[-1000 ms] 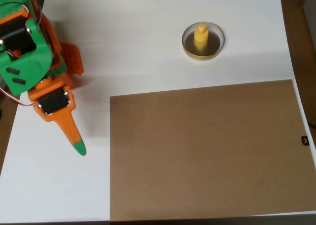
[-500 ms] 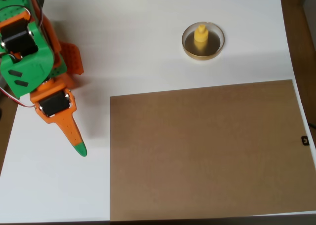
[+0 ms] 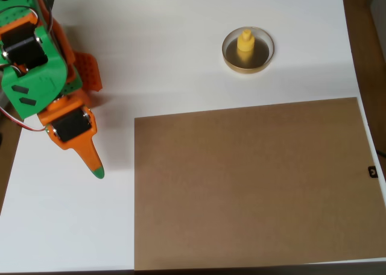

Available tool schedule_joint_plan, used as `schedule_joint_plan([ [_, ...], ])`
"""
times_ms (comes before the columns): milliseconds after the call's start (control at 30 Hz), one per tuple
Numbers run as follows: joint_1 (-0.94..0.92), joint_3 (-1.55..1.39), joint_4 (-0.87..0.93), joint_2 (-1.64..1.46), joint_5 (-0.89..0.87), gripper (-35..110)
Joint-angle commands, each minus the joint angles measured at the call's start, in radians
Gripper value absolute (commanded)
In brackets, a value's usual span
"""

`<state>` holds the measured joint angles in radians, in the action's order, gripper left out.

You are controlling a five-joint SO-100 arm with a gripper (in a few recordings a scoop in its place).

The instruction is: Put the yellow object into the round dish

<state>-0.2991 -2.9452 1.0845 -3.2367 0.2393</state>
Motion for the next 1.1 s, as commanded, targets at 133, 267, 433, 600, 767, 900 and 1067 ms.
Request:
schedule_joint_plan([
  [133,-0.063,0.0,-0.014,-0.026,-0.121,6],
  [267,-0.081,0.0,-0.014,-0.028,-0.143,9],
  [433,-0.081,0.0,-0.014,-0.028,-0.141,9],
  [600,-0.081,0.0,-0.014,-0.028,-0.141,10],
  [767,-0.081,0.0,-0.014,-0.028,-0.141,9],
  [900,-0.081,0.0,-0.014,-0.028,-0.141,6],
  [1067,-0.081,0.0,-0.014,-0.028,-0.141,4],
])
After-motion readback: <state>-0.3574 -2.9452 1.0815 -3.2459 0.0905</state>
